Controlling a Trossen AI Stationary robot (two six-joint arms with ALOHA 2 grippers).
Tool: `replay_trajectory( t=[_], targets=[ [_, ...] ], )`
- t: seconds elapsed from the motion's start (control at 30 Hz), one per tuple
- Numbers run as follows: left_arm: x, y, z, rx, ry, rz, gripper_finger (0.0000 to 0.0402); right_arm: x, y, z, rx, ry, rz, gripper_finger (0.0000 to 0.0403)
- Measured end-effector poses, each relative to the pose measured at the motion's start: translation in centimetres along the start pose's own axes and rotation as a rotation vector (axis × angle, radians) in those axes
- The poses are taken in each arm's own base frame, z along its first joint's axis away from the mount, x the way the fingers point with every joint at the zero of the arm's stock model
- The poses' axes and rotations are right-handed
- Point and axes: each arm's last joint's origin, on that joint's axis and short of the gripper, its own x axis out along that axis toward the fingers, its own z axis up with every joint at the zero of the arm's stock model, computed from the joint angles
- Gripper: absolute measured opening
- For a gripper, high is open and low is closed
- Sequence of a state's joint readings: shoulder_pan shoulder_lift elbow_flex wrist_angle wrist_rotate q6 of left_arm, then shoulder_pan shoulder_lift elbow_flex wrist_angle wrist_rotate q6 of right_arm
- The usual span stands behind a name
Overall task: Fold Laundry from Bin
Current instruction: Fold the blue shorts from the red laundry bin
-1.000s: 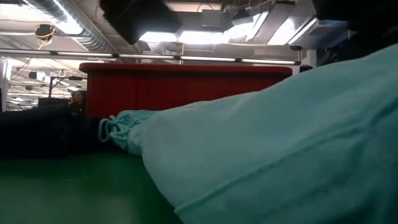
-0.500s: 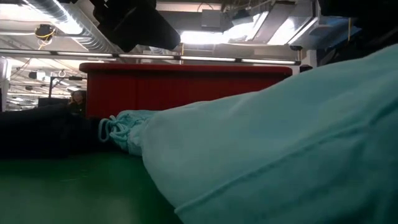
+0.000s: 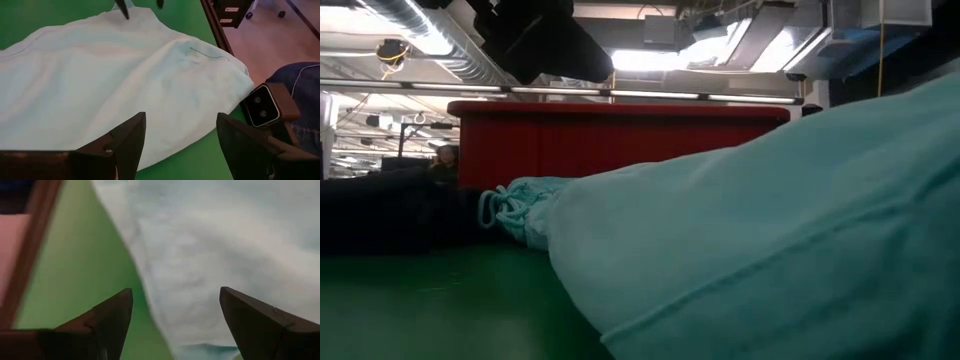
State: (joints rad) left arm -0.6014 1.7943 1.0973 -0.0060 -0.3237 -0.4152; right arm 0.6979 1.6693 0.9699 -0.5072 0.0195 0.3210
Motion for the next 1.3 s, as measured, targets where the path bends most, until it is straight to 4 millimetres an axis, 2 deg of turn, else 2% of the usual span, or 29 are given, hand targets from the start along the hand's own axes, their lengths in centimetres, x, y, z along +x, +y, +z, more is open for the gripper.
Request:
replay_trajectory(
  t=[0.13, 0.27, 0.43, 0.7, 0.8, 1.0, 1.3],
  targets=[
    [0.0, 0.0, 0.0, 0.0, 0.0, 0.0, 0.0236, 0.5, -0.3, -0.6, -0.022, 0.051, -0.078, 0.0301],
    [0.0, 0.0, 0.0, 0.0, 0.0, 0.0, 0.0236, 0.5, -0.3, -1.2, -0.024, 0.124, -0.055, 0.0301],
    [0.0, 0.1, 0.0, -0.002, 0.0, 0.003, 0.0236, 0.5, -0.3, -1.2, -0.056, 0.135, -0.054, 0.0301],
    [0.0, 0.1, 0.0, -0.002, 0.0, 0.005, 0.0236, 2.5, -0.5, -1.5, -0.077, 0.197, -0.084, 0.0301],
    [0.0, 0.1, 0.0, -0.002, -0.001, 0.005, 0.0236, 2.6, -0.5, -1.5, -0.076, 0.199, -0.083, 0.0294],
    [0.0, 0.1, 0.0, -0.002, -0.001, 0.005, 0.0236, 2.6, -0.5, -1.6, -0.078, 0.199, -0.088, 0.0235],
    [0.0, 0.1, 0.0, -0.002, -0.001, 0.005, 0.0236, 2.7, -0.5, -1.5, -0.075, 0.194, -0.083, 0.0098]
  ],
)
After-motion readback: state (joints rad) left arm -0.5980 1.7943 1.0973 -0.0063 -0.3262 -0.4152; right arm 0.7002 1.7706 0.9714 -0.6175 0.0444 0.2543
